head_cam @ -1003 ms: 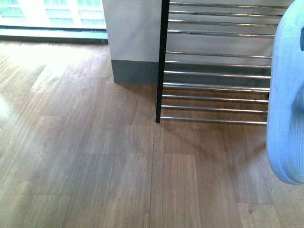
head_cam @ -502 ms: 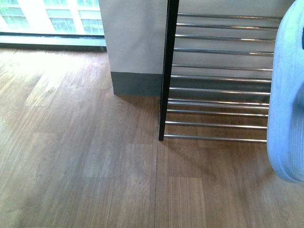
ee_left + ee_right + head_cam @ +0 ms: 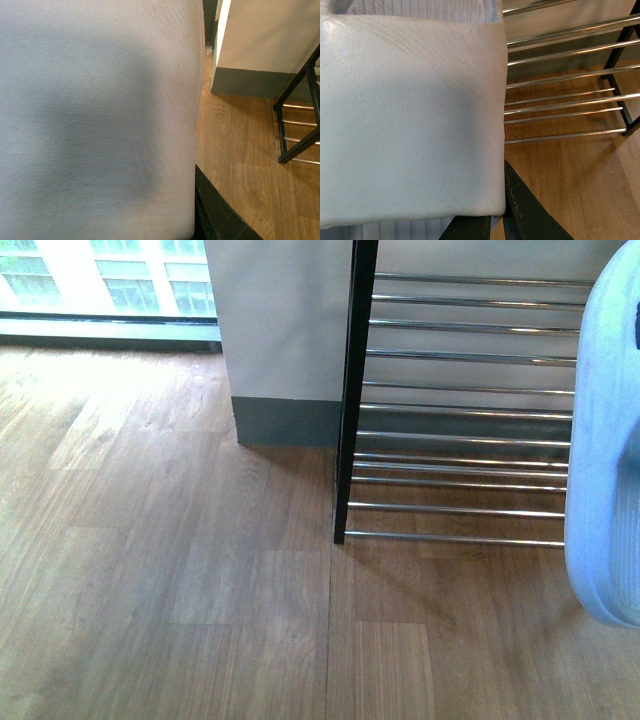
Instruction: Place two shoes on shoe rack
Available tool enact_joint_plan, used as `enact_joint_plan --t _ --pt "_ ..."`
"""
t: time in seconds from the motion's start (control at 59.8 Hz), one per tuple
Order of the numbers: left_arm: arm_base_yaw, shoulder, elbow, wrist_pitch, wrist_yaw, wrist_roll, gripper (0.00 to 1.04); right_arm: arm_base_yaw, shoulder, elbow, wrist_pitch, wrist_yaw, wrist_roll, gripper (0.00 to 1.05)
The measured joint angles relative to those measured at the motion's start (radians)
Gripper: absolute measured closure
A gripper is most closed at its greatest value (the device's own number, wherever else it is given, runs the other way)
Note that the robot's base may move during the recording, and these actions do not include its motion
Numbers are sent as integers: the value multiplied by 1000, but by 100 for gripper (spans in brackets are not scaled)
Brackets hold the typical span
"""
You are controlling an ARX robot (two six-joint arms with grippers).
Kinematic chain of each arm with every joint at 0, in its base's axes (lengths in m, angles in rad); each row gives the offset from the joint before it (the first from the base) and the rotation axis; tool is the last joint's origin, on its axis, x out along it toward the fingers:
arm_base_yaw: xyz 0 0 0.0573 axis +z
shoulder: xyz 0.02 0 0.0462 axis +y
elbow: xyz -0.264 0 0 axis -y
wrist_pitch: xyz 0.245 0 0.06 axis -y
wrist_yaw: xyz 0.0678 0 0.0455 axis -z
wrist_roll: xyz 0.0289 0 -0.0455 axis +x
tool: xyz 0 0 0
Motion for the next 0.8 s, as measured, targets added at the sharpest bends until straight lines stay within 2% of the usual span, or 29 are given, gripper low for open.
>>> enact_joint_plan --t 0.803 --pt "0 0 0 0 0 0 103 0 0 0 0 0 0 103"
